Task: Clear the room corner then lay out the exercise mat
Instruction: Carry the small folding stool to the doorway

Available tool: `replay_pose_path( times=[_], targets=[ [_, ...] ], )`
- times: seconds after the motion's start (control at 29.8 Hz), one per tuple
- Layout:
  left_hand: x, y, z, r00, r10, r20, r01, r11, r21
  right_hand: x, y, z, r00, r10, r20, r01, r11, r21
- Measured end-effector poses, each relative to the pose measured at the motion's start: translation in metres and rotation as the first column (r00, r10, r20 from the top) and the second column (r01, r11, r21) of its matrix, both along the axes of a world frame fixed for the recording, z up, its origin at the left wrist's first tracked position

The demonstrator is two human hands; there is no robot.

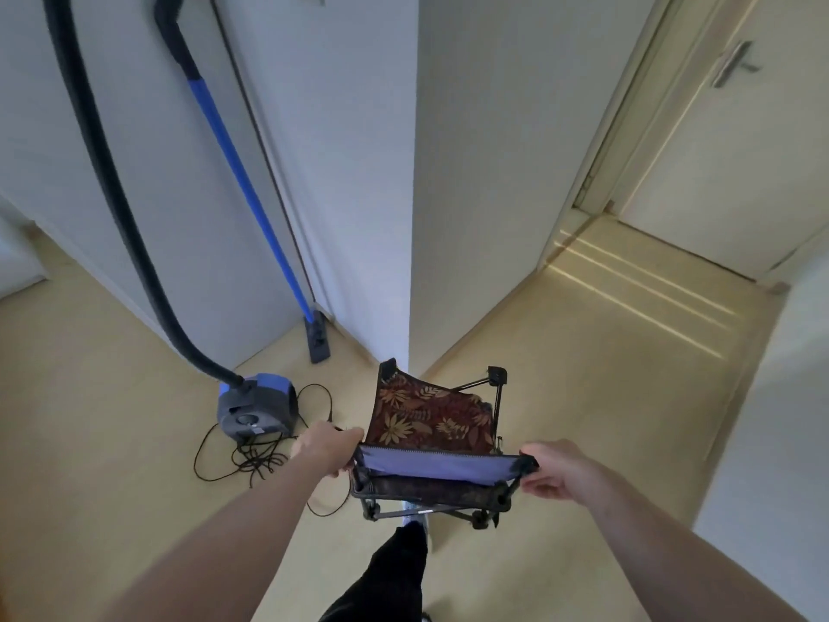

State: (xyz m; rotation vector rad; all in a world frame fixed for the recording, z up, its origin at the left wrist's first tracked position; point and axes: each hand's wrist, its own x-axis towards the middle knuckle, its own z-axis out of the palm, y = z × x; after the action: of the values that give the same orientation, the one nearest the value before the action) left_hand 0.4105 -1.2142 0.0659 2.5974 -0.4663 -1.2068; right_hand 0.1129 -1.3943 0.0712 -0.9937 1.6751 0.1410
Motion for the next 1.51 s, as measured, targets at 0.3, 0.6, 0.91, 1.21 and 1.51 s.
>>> replay_pose_path(
  times=[0.3,0.6,0.91,1.21,1.51],
  targets=[
    [0.023,-0.174,-0.04,0.993,-0.09,-0.072,0.092,0.995,0.029,0.011,-0.144,-0.022,0.993,-0.069,-0.092,0.073,0.997,0.032],
    [0.034,-0.33,-0.067,0.979,-0.155,-0.135,0.157,0.988,0.005,0.009,-0.275,-0.036,0.985,-0.133,-0.112,0.138,0.99,0.043],
    [0.019,-0.446,-0.091,0.985,-0.115,-0.132,0.125,0.989,0.076,0.005,-0.393,-0.071,0.989,-0.088,-0.115,0.099,0.991,0.089],
    [-0.005,-0.548,-0.159,0.99,-0.069,-0.122,0.082,0.991,0.103,-0.006,-0.504,-0.148,0.983,-0.089,-0.163,0.11,0.986,0.124],
    [-0.014,-0.619,-0.229,0.994,-0.052,-0.097,0.058,0.996,0.064,-0.018,-0.535,-0.226,0.921,-0.344,-0.183,0.364,0.927,0.088]
  ],
)
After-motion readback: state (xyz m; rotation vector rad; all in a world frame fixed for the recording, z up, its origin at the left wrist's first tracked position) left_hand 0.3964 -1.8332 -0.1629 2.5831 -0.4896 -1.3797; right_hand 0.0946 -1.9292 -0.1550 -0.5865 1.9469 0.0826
